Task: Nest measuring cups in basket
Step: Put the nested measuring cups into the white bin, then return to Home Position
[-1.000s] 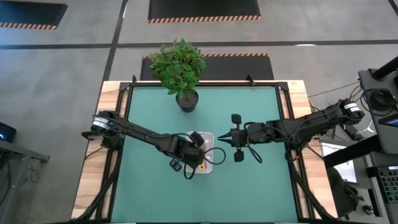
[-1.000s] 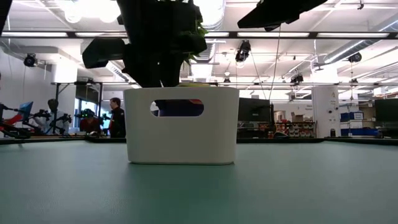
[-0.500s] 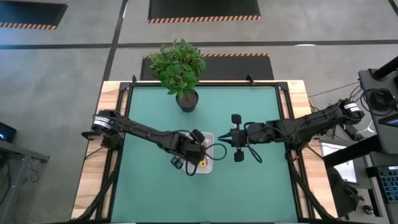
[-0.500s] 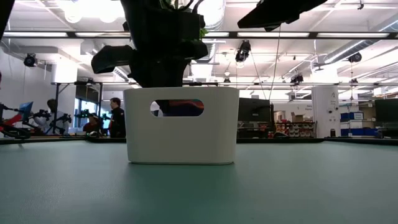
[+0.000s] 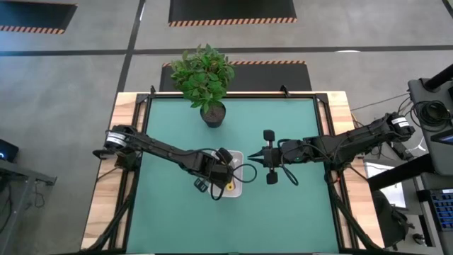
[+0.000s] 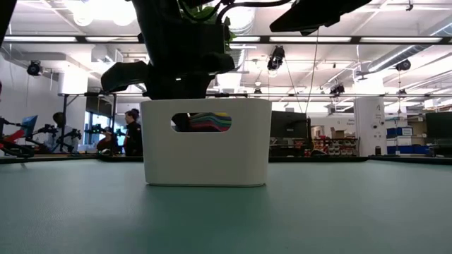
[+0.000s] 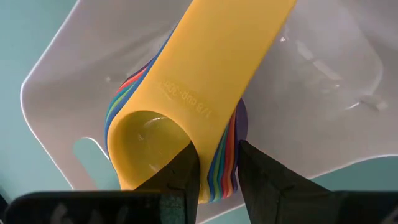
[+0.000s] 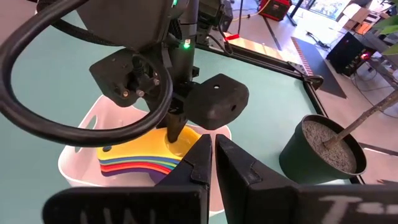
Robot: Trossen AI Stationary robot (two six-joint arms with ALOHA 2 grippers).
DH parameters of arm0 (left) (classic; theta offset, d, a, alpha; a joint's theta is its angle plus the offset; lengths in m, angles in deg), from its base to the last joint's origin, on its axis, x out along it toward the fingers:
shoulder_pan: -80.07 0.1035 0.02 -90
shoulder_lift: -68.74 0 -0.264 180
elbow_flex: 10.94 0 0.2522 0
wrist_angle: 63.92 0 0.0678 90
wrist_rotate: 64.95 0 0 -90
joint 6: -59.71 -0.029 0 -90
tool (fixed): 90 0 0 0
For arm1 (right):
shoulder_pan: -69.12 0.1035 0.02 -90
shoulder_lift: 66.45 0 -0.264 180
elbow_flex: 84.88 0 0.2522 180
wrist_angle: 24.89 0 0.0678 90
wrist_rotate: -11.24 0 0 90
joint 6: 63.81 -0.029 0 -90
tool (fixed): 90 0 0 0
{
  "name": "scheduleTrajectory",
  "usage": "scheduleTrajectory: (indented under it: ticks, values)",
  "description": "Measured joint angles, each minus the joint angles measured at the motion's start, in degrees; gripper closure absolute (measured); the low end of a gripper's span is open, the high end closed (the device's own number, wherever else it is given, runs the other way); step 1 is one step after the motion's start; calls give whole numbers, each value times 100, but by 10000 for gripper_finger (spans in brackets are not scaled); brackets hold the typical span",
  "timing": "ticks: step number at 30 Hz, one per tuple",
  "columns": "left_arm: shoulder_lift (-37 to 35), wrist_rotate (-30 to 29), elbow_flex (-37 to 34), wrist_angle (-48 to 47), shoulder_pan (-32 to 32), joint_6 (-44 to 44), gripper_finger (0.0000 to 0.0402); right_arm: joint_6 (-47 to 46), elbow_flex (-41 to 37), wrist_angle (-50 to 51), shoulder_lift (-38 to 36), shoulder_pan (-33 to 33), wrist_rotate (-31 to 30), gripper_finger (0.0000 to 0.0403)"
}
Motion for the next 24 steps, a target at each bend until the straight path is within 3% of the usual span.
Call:
scheduleTrajectory:
  ticks: [5,17,24]
  values:
    - [0,39,0,17,0,-49,319,0,0,0,0,2,0,394]
    - [-13,37,0,64,0,-39,253,-11,0,0,0,1,0,394]
    - [-193,36,0,-109,-68,179,244,-12,-2,86,0,0,0,394]
